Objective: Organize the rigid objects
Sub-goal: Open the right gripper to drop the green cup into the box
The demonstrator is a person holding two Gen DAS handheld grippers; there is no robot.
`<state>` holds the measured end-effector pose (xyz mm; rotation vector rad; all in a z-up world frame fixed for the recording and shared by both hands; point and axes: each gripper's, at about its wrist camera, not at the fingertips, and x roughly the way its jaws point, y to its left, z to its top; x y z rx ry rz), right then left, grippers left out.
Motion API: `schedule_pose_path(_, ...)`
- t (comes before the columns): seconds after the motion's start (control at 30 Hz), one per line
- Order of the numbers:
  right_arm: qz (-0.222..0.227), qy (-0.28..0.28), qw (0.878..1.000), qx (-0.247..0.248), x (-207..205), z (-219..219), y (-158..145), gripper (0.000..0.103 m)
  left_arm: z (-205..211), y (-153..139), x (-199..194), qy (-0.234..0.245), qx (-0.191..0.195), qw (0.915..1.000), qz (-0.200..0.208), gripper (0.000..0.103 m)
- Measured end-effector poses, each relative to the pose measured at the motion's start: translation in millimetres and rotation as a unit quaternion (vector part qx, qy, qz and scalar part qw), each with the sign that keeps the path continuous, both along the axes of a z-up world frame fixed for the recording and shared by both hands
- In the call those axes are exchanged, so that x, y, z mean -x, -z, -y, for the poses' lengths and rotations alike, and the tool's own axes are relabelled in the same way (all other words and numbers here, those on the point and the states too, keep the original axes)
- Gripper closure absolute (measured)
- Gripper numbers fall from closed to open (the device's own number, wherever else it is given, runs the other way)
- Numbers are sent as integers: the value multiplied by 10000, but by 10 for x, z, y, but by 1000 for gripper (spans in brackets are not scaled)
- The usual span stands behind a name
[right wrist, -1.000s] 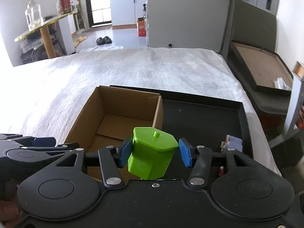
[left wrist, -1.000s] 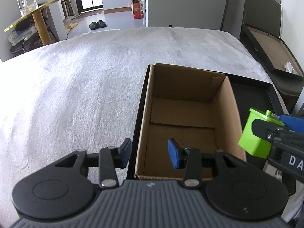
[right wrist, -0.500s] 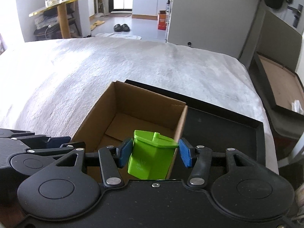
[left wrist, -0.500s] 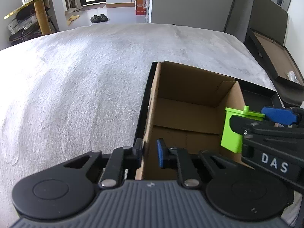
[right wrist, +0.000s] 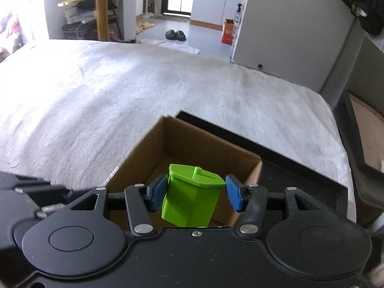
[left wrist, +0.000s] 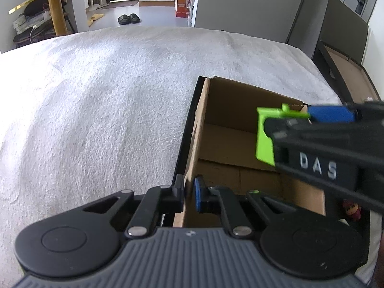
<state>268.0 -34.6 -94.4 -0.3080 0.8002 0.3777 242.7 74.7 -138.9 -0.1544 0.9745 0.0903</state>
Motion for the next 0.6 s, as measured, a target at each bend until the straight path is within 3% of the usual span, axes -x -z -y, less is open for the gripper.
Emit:
schedule_pose_path(0.17,121,-113,9998,75,-3,-97,-55,45,-3,6,-1,-13,-2,10000,7,95)
schedule_pose_path(0.4,-39,7,9999,93,54,21,-16,45,8,-18,-23,-39,-14,10000,-55,95)
schedule_pose_path(0.6,-55,216,9997,27,111,210,-56,43,119,-73,-20,-16,-275,9996,-73,94)
